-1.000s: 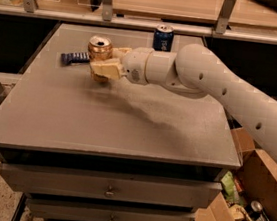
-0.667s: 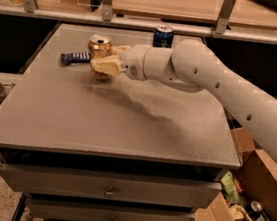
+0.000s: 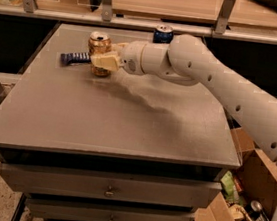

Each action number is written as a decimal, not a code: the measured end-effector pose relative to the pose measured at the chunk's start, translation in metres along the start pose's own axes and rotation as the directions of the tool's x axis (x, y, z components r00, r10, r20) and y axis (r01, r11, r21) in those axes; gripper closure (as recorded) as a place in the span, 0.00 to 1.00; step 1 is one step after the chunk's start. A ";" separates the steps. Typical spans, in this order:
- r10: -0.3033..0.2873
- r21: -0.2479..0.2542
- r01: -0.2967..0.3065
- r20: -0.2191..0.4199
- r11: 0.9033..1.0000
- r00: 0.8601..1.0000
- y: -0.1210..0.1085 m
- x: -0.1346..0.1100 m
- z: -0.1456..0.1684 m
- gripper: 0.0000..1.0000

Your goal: Move orange can near rxbar blueberry

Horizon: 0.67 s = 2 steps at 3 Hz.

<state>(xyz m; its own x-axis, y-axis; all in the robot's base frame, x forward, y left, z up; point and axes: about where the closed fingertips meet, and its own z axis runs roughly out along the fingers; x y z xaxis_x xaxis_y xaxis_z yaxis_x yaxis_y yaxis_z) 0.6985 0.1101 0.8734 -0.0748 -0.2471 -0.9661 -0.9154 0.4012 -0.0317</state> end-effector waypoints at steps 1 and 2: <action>0.011 0.003 -0.011 0.000 1.000 1.000 -0.007 0.000 0.004 0.61; 0.018 0.006 -0.018 0.000 1.000 1.000 -0.011 0.000 0.005 0.38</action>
Offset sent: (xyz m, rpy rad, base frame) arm 0.0191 -0.0069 -0.0009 0.0076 0.0188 -0.0259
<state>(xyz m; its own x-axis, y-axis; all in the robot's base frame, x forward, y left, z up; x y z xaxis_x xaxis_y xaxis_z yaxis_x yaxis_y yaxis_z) 0.7107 0.1103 0.8722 -0.0912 -0.2404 -0.9664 -0.9115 0.4110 -0.0163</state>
